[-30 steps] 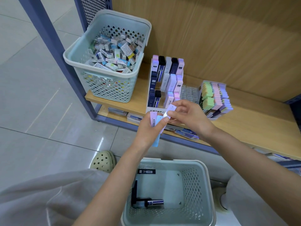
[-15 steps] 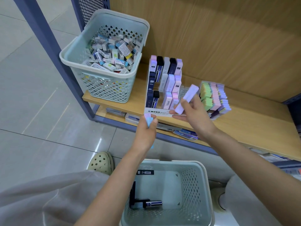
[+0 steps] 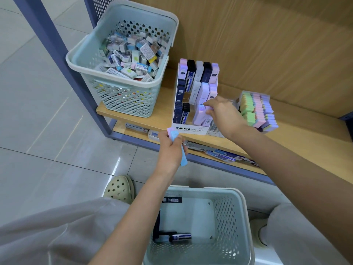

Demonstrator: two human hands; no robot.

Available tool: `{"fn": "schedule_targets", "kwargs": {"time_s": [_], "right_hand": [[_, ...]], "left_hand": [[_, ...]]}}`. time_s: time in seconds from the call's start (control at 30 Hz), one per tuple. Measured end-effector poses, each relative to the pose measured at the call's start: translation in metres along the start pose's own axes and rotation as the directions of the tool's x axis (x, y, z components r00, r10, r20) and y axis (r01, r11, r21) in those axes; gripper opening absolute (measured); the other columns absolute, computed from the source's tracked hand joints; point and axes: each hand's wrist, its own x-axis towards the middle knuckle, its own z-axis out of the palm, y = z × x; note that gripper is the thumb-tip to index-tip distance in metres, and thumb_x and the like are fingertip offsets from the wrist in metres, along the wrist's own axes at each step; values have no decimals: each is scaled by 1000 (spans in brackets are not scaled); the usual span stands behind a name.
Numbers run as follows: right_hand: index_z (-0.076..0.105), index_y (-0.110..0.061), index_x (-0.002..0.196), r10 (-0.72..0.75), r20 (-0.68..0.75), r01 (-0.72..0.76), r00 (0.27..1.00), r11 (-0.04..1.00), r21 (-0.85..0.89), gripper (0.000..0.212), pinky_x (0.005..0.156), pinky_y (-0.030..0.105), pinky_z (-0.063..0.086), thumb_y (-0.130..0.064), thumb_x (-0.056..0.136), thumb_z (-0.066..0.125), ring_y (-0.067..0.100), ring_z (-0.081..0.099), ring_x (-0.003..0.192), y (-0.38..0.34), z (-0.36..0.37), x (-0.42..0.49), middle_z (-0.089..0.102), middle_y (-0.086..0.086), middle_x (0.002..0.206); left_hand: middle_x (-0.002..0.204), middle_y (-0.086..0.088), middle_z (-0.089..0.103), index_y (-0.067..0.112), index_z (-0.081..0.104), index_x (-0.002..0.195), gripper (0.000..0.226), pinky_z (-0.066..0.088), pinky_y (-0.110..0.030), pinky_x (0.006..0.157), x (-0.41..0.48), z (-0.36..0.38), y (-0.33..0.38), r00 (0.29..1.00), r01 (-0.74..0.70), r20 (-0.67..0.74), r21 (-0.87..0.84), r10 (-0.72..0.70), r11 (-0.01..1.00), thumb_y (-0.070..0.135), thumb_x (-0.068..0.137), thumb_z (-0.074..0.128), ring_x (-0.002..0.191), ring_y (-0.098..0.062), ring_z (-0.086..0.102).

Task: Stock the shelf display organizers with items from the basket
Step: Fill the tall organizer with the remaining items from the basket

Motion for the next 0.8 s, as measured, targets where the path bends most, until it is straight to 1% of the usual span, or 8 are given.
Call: {"fn": "schedule_targets", "kwargs": {"time_s": [0.1, 0.17, 0.37, 0.5, 0.6, 0.67, 0.73, 0.8], "right_hand": [[52, -6, 117, 15, 5, -16, 1000, 999, 51, 23, 79, 42, 50, -2, 94, 50, 29, 59, 97, -3, 2, 1, 60, 16, 111], [55, -6, 108, -17, 17, 16, 1000, 1000, 14, 14, 78, 44, 49, -6, 94, 51, 27, 58, 93, -3, 1, 2, 61, 15, 106], [59, -6, 121, -65, -2, 65, 998, 997, -41, 27, 83, 43, 48, -9, 97, 48, 32, 58, 97, -7, 0, 6, 53, 14, 117], [58, -4, 110, -44, -28, 45, 999, 998, 39, 18, 84, 45, 49, -3, 94, 50, 26, 59, 100, -7, 2, 8, 56, 15, 112], [60, -5, 103, -8, -29, 11, 1000, 995, 103, 14, 84, 43, 49, -2, 93, 52, 17, 58, 92, -2, 5, 8, 58, 13, 106], [63, -6, 102, -23, -5, 23, 1000, 998, 54, 14, 83, 42, 50, -2, 92, 53, 18, 59, 91, -2, 6, 7, 59, 12, 106], [65, -7, 106, -43, 2, 43, 999, 998, -47, 18, 80, 41, 50, -7, 94, 52, 27, 59, 96, -3, 8, 7, 57, 11, 112], [64, -9, 111, -59, -14, 57, 998, 990, -130, 21, 78, 39, 49, -11, 96, 50, 28, 55, 103, -4, 9, 5, 56, 10, 114]], "left_hand": [[87, 0, 51, 19, 38, 100, 4, 46, -22, 59, 1, -1, -2, 1000, -21, 8, -9, 21, 1000, 16, 100, 39, 67, -10, 52], [87, 1, 52, 18, 39, 104, 4, 45, -21, 58, 1, -2, -2, 1000, -21, 4, -17, 21, 1000, 18, 100, 39, 70, -10, 53], [83, -1, 54, 17, 41, 109, 10, 48, -17, 52, 3, -4, -2, 1000, 7, -14, -73, -8, 997, 21, 99, 42, 67, -11, 55], [74, 0, 54, 15, 42, 105, 9, 51, -25, 61, 2, -3, 1, 998, 49, -30, -125, -53, 991, 22, 100, 41, 54, -5, 55], [76, 0, 53, 15, 43, 107, 12, 51, -26, 63, 2, -4, 2, 997, 57, -42, -120, -62, 991, 24, 100, 41, 56, -6, 54], [77, 0, 54, 16, 44, 106, 10, 51, -27, 65, 3, -5, 2, 996, 65, -47, -127, -71, 990, 24, 100, 41, 60, -9, 54], [77, 0, 54, 19, 45, 101, 5, 50, -28, 67, 3, -5, 2, 995, 82, -44, -136, -89, 987, 24, 100, 42, 62, -10, 53], [78, 0, 54, 22, 45, 98, 4, 47, -28, 68, 3, -4, 3, 994, 94, -41, -141, -100, 986, 23, 100, 43, 65, -11, 53]]}}
